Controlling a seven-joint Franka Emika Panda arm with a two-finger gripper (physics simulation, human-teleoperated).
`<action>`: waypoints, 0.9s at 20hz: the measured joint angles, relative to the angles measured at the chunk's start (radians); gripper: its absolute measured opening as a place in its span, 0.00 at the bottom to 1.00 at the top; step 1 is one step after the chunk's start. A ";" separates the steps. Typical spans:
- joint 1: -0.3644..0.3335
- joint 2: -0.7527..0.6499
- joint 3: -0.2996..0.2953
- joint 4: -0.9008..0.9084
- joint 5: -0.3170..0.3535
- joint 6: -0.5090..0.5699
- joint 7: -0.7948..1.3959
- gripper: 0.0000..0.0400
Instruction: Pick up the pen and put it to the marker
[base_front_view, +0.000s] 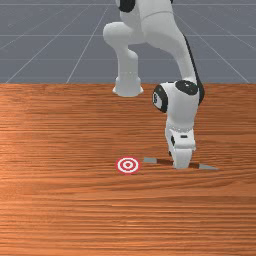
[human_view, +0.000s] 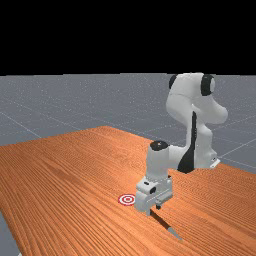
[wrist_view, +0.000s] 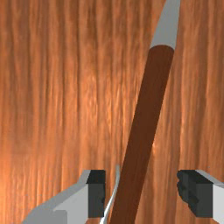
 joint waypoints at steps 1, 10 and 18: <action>0.002 0.002 -0.004 -0.008 -0.004 0.022 0.005 0.37; -0.016 0.038 -0.004 0.008 -0.006 0.032 -0.020 0.95; -0.013 0.032 -0.021 -0.015 -0.023 0.120 -0.022 0.25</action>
